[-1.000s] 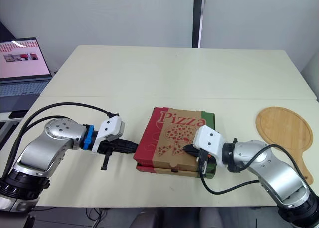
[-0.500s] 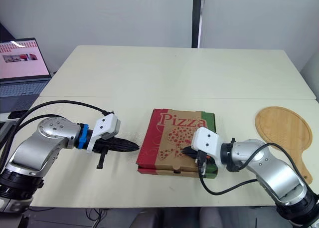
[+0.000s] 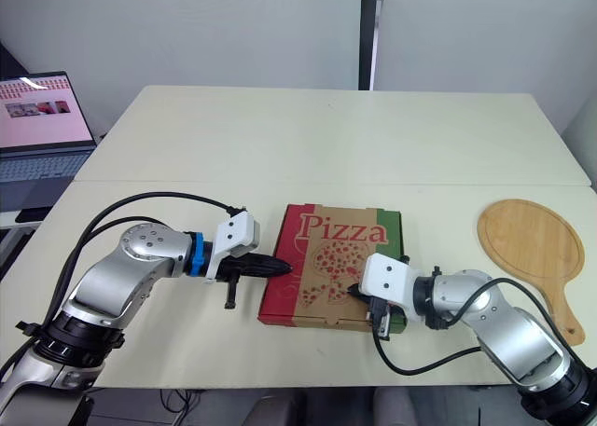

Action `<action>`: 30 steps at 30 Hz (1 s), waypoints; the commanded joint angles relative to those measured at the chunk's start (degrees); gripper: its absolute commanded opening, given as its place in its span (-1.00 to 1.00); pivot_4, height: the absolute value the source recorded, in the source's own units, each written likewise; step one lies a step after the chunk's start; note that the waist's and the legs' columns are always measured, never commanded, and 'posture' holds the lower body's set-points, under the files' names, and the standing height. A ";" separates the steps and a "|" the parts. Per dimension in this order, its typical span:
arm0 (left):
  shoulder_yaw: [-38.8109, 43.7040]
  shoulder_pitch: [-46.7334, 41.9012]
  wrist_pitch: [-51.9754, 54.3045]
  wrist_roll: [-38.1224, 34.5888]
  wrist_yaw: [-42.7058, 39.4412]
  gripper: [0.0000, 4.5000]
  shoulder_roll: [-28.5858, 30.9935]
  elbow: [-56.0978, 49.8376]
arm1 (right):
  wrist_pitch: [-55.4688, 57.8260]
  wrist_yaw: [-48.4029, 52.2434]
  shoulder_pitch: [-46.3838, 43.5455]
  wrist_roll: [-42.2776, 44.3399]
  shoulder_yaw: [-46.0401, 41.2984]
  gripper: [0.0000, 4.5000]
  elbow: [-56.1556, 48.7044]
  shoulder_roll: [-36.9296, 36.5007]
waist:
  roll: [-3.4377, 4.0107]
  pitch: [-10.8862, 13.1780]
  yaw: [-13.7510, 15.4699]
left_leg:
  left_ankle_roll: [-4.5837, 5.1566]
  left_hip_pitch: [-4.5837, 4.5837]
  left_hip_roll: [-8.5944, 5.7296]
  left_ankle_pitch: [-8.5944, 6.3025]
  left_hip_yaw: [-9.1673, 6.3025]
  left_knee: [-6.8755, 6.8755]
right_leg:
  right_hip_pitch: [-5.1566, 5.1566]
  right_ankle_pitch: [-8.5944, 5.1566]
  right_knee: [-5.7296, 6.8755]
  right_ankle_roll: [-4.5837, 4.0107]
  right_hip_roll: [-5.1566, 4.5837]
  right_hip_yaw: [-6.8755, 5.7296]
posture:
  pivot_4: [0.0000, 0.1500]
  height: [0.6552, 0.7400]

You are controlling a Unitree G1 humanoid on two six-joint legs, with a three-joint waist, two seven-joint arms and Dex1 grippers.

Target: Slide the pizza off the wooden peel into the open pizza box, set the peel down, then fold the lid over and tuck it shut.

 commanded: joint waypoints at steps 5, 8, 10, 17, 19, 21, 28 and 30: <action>-1.17 1.87 -2.10 1.75 0.93 -1.00 -1.41 2.92 | -1.70 -0.42 1.26 -2.46 -0.87 -0.99 0.88 0.30 | 0.08 -0.31 0.04 | 0.00 0.07 0.00 0.00 0.00 0.00 | 0.06 0.00 0.00 0.01 0.00 0.00 | 1.00 1.00; 4.21 1.69 -0.36 -2.79 1.88 -1.00 -2.56 1.47 | -2.88 -1.42 1.53 -0.76 -4.04 -0.99 0.19 2.08 | 0.05 -0.31 0.15 | 0.00 0.06 -0.01 0.00 -0.02 0.00 | 0.08 -0.01 0.00 0.01 0.00 -0.01 | 1.00 1.00; 8.40 1.80 1.77 -5.68 3.42 -1.00 -2.84 0.68 | -3.05 -2.29 1.92 0.39 -6.86 -0.99 -0.34 3.11 | 0.03 -0.29 0.08 | 0.00 0.02 0.00 0.00 -0.02 0.01 | 0.02 -0.01 0.00 0.01 0.00 0.00 | 1.00 1.00; 16.62 9.03 3.69 -5.97 8.44 -1.00 0.51 -1.08 | -1.94 -7.16 6.71 1.65 -20.23 -0.99 -0.58 3.93 | 0.00 -0.25 -0.03 | -0.01 -0.01 0.00 -0.01 -0.06 -0.08 | -0.06 0.00 -0.02 -0.01 0.00 0.00 | 1.00 1.00; 16.39 11.98 3.20 -4.84 9.85 -1.00 0.63 -2.14 | -2.39 -7.74 8.69 -0.26 -22.08 -0.99 1.23 2.50 | 0.00 -0.25 0.00 | -0.01 -0.02 -0.01 -0.01 -0.04 -0.08 | -0.07 0.00 -0.02 -0.01 -0.01 0.00 | 1.00 1.00; 15.48 14.01 3.27 -4.10 11.34 -1.00 -0.08 -3.08 | -3.81 -8.27 10.44 -3.09 -21.82 -0.99 3.91 0.85 | -0.02 -0.24 0.00 | -0.01 -0.03 -0.01 -0.01 -0.01 -0.07 | -0.05 0.00 -0.03 -0.01 -0.02 0.01 | 1.00 1.00; 10.16 15.17 4.34 -3.04 14.57 -1.00 -4.70 -4.83 | -5.47 -7.46 9.18 -5.79 -15.78 -0.99 9.30 2.73 | -0.02 -0.24 0.12 | -0.01 0.02 0.01 0.00 0.04 -0.05 | -0.02 0.00 -0.02 -0.01 -0.02 0.03 | 1.00 1.00; 9.27 14.43 4.33 -2.86 15.06 -1.00 -5.73 -4.48 | -5.46 -7.13 7.65 -5.69 -14.35 -0.99 9.87 3.97 | -0.02 -0.24 -0.02 | -0.01 0.01 0.01 0.00 0.04 -0.06 | -0.04 0.00 -0.01 -0.01 -0.01 0.03 | 1.00 1.00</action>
